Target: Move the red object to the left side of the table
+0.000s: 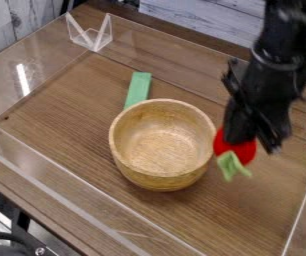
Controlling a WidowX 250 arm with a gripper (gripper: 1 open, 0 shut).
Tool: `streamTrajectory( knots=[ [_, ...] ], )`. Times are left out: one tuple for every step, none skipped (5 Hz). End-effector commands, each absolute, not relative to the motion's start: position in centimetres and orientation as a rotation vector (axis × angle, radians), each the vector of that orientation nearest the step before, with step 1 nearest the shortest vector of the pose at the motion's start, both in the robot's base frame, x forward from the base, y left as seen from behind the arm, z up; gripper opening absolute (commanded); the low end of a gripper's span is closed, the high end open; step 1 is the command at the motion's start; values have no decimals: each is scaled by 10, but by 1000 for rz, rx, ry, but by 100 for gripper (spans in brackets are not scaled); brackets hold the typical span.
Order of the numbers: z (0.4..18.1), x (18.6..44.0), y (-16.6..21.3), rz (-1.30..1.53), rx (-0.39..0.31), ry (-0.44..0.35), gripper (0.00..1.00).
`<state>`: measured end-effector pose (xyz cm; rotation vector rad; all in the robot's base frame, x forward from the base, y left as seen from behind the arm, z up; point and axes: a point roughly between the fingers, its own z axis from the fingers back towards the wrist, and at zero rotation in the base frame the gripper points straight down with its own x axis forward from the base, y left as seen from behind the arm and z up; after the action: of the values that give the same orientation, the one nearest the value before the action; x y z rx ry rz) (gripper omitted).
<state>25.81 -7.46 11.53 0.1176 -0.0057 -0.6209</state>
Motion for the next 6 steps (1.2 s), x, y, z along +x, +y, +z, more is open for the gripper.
streamTrajectory(
  knots=[
    [142,267,-37,-531,149,-78,0],
    [149,272,-1,-370,161,-77,0],
    [158,283,2,-273,164,-97,0],
    [168,285,7,-224,170,-108,0],
    [174,285,14,-179,175,-109,0],
    [180,284,25,-82,182,-104,0]
  ],
)
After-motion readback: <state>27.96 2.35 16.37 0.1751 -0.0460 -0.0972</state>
